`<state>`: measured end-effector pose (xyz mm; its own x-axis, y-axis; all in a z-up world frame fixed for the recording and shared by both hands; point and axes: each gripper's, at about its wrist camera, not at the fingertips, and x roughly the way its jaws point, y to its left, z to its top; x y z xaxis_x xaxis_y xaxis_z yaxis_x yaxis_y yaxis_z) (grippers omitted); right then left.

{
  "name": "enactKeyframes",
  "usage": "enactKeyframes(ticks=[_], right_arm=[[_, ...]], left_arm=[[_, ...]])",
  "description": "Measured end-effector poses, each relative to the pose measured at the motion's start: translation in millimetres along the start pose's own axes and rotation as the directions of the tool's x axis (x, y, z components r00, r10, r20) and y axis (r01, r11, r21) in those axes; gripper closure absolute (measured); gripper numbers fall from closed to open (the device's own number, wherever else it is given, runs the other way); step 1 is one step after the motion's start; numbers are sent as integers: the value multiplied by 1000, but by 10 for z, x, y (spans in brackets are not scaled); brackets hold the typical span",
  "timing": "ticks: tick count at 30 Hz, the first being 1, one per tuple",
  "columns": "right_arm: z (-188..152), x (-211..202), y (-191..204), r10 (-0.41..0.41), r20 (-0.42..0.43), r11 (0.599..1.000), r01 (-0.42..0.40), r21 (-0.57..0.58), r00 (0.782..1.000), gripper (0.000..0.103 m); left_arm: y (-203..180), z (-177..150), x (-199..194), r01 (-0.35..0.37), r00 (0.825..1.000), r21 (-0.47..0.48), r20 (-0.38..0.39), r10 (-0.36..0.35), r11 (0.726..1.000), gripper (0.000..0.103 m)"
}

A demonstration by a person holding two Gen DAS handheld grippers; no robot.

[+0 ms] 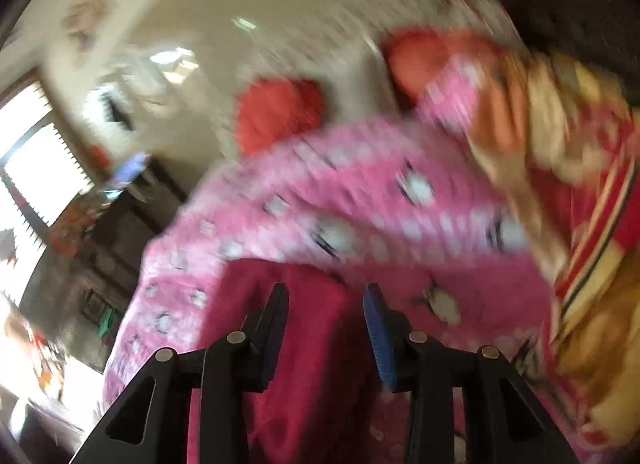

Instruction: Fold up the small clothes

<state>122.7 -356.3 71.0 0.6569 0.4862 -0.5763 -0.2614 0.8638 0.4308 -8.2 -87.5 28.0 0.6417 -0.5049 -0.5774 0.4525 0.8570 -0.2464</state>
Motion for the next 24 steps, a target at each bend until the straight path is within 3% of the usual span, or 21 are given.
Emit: enactKeyframes(ticks=[2, 4, 7, 10, 12, 15, 18, 20, 22, 24], right_arm=[[-39, -193, 281, 80, 31, 987, -75, -139, 996, 66], [-108, -174, 538, 108, -28, 962, -111, -251, 994, 66], [-415, 47, 688, 12, -120, 917, -59, -395, 993, 66], [-898, 503, 369, -114, -262, 925, 6, -380, 958, 65], [-1068, 428, 241, -54, -137, 942, 5, -337, 989, 64], [-1049, 345, 223, -44, -120, 957, 7, -289, 992, 64], [-850, 181, 334, -41, -128, 947, -2, -321, 991, 64], [-662, 88, 420, -62, -41, 947, 45, -319, 997, 64], [-417, 35, 402, -99, 47, 958, 108, -266, 994, 64], [-296, 162, 392, -164, 53, 957, 172, -232, 985, 63]], left_arm=[[191, -46, 198, -7, 997, -56, -76, 2, 998, 54], [261, -172, 367, -5, 992, -79, -128, -5, 997, 54], [242, -318, 446, -21, 990, -51, -142, 14, 998, 54], [225, -369, 476, -1, 989, -44, -146, -5, 999, 54], [156, -382, 458, -15, 989, -26, -144, 11, 1000, 54], [124, -251, 384, -22, 993, -30, -120, 19, 999, 54], [156, 132, 262, -60, 998, 6, -1, 60, 998, 54], [258, 441, 398, -87, 996, 13, 27, 86, 996, 54], [393, 747, 709, -113, 994, 15, 5, 113, 993, 54], [510, 899, 1018, -155, 987, 11, -39, 156, 988, 54]])
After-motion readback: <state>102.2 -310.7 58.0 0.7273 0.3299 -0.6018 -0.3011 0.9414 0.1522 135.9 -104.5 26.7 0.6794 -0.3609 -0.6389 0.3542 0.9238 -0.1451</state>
